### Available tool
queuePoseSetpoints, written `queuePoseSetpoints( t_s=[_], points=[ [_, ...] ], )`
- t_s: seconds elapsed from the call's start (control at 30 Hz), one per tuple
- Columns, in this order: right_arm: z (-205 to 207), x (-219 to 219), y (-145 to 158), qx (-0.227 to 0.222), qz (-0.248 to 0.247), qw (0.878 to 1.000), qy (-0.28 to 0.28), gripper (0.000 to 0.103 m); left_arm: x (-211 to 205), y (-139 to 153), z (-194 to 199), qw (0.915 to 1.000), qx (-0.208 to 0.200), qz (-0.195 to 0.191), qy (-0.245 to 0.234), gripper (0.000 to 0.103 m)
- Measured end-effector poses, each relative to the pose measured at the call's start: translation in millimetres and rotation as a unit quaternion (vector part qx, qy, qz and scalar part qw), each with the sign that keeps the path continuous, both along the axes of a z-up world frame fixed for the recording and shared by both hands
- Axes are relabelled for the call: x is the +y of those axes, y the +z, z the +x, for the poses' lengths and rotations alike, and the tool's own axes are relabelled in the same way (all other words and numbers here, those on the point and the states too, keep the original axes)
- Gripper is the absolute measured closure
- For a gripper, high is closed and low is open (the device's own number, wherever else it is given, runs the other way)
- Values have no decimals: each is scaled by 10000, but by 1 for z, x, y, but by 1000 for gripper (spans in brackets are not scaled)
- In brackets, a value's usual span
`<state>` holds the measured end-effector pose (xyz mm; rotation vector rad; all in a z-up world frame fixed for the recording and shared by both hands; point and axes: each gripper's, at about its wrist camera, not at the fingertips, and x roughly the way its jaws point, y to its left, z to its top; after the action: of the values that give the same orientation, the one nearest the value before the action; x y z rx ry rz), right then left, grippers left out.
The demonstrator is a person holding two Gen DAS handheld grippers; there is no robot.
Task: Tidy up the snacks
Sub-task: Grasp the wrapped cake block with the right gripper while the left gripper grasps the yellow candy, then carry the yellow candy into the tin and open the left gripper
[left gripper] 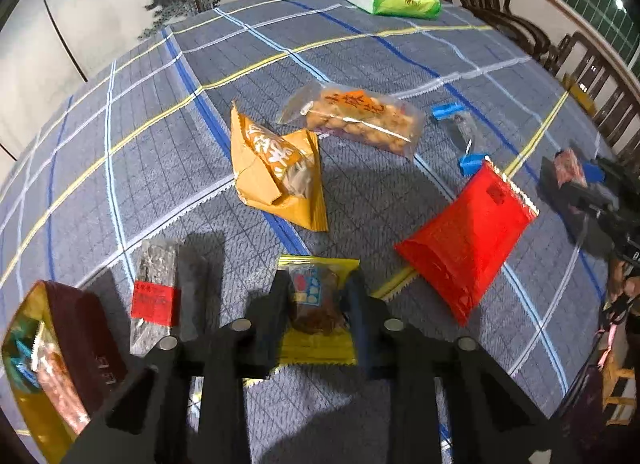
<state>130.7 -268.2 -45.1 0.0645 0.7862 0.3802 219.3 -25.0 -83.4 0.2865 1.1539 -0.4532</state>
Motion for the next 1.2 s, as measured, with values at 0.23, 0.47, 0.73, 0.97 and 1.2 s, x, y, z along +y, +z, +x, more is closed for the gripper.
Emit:
queuePoseSetpoints(
  t_s=[0.23, 0.47, 0.73, 0.97, 1.2],
  points=[
    [0, 1, -1, 44, -50, 9999, -83, 53, 7, 31, -59, 9954, -180, -698, 626, 81],
    [3, 3, -4, 103, -184, 9996, -180, 53, 11, 66, -118, 9901, -657, -751, 985, 81],
    [5, 2, -6, 225, -277, 9988, -332, 53, 43, 87, -145, 9817, -934, -743, 1484, 81],
    [8, 3, -9, 333, -380, 9980, -383, 53, 84, 96, -152, 9721, -1148, -666, 1934, 81],
    [10, 6, -11, 430, -466, 9972, -394, 53, 134, 92, -151, 9623, -1247, -411, 2384, 81]
  ],
)
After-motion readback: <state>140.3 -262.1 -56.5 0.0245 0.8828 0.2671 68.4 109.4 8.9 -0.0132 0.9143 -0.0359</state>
